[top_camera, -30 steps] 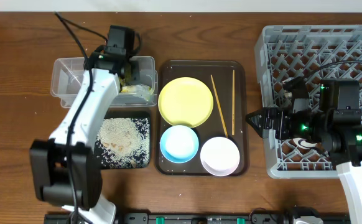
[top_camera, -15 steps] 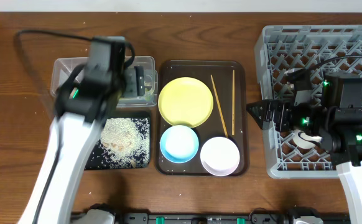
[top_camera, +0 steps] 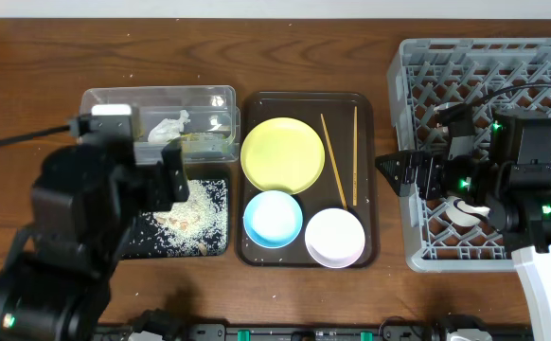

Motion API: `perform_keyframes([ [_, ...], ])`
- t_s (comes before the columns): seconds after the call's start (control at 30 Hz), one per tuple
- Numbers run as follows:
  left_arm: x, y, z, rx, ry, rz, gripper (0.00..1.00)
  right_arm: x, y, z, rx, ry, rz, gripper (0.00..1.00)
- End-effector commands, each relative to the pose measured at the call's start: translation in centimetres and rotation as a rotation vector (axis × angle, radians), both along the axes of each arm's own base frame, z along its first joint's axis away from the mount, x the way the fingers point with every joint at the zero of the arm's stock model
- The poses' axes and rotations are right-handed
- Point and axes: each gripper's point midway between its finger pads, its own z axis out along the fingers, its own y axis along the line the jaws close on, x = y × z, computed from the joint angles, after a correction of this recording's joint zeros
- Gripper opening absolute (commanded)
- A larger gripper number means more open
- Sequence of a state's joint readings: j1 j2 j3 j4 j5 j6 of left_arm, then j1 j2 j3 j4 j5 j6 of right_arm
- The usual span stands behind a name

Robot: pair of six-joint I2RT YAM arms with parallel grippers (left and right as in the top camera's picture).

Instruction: Sort waste into correct bins and load items into the dishwasher rack

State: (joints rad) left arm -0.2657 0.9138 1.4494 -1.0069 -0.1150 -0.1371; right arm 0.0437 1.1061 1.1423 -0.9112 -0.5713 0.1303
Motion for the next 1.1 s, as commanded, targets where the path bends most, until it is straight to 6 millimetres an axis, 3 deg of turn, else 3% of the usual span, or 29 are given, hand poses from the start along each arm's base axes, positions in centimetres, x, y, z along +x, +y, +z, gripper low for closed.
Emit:
perform_keyframes([
  [0.0,-0.7,0.2,1.0,-0.01,-0.034,0.001,0.9,-0.1,0.3,-0.1,0.004,0.006,0.006,0.99],
  [0.3,-1.2,0.3,0.9,-0.011,-0.039,0.001,0.9,-0.1,0.3,-0.1,0.004,0.006,0.006,0.99],
  [0.5,-3.4,1.5,0.5,0.002,-0.088,0.023,0.91,-0.1,0.3,-0.1,0.004,0.006,0.006,0.99],
  [0.73,-4.7,2.2,-2.1,-0.066,-0.216,0.049,0.91,-0.1,0.3,-0.1,0.004,0.006,0.006,0.99],
  [0.93,-4.1,3.3,-5.2,-0.094,-0.389,0.103,0.91,-0.1,0.3,-0.1,0.004,0.006,0.006,0.99],
  [1.07,-3.6,2.2,-7.2,-0.072,-0.494,0.028,0.91,-0.1,0.3,-0.1,0.004,0.006,0.006,0.99],
])
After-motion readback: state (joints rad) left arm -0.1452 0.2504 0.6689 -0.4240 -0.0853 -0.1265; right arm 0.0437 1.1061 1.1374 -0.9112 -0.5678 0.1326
